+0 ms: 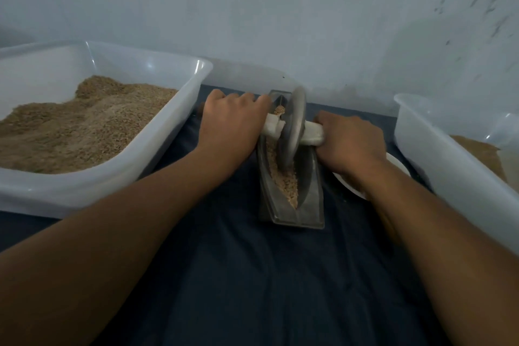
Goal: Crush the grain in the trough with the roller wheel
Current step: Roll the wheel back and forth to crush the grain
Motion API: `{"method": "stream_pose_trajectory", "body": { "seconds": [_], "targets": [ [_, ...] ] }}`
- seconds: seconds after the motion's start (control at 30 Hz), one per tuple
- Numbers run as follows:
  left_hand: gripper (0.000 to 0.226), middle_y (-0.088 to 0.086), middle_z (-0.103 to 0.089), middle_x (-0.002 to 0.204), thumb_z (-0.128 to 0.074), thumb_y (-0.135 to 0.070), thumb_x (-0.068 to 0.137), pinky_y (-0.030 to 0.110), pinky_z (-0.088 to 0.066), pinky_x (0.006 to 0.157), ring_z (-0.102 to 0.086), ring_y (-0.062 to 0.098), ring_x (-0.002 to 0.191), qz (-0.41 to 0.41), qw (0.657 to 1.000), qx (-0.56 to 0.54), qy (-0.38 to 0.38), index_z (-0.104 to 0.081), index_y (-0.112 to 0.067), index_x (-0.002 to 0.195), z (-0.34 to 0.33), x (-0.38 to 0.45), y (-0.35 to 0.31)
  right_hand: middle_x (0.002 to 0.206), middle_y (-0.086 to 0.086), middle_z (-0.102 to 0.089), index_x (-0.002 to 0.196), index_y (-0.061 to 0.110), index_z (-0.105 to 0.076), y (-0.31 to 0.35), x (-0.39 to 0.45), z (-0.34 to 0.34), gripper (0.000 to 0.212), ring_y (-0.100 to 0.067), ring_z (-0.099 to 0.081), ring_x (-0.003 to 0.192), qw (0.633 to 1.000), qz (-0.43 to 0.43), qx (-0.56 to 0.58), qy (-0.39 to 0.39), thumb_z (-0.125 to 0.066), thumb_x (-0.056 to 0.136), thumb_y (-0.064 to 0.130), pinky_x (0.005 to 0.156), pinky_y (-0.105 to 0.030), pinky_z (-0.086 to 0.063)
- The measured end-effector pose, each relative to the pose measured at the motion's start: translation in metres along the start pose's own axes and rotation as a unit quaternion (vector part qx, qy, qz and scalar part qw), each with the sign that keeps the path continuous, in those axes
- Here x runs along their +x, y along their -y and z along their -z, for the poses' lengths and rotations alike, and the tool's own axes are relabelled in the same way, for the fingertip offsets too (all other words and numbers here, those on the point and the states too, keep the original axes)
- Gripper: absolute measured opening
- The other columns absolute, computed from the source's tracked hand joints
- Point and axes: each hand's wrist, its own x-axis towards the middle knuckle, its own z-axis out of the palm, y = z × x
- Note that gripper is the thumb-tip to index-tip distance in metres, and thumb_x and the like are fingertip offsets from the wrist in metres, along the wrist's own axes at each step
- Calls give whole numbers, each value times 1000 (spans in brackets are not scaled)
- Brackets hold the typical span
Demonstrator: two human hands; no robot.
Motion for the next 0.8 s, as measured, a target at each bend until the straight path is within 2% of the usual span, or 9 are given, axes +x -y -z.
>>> {"method": "stream_pose_trajectory", "body": {
  "seconds": [0.13, 0.27, 0.4, 0.63, 0.8],
  "targets": [
    [10, 1, -58, 81, -50, -12, 90, 37, -33, 68, -56, 25, 70, -14, 1000, -1, -16, -49, -19, 96, -9, 9, 2, 76, 11, -55, 89, 36, -52, -6, 13, 2, 14, -18, -49, 65, 999, 10, 23, 45, -58, 80, 45, 51, -27, -28],
    [10, 2, -56, 81, -49, -11, 91, 37, -32, 68, -50, 23, 67, -17, 1000, -4, -16, -50, -18, 98, -15, 16, 4, 79, 14, -56, 89, 40, -54, -9, 28, 5, 11, -10, -48, 65, 993, 37, 52, 98, -61, 81, 40, 52, -26, -33],
    [12, 5, -58, 85, -44, -10, 94, 39, -31, 70, -57, 28, 75, -12, 1000, -3, -14, -52, -16, 100, -21, 22, 6, 81, 13, -56, 90, 42, -53, -9, 41, 4, 16, -6, -48, 66, 991, 46, 56, 117, -64, 82, 35, 52, -26, -37],
    [12, 7, -58, 84, -43, -8, 94, 38, -29, 71, -53, 27, 72, -4, 1000, -2, -28, -51, -15, 99, -22, 25, 4, 82, 11, -57, 92, 42, -55, -9, 40, 0, 12, -16, -51, 69, 993, 46, 56, 94, -62, 83, 39, 55, -28, -38],
    [9, 4, -56, 85, -48, -10, 92, 38, -29, 71, -41, 23, 69, 11, 1000, 0, -23, -49, -17, 99, -19, 17, 2, 77, 11, -56, 86, 38, -53, -6, 28, 3, 10, -13, -47, 62, 997, 34, 41, 60, -61, 84, 44, 52, -26, -32]
  ]
}}
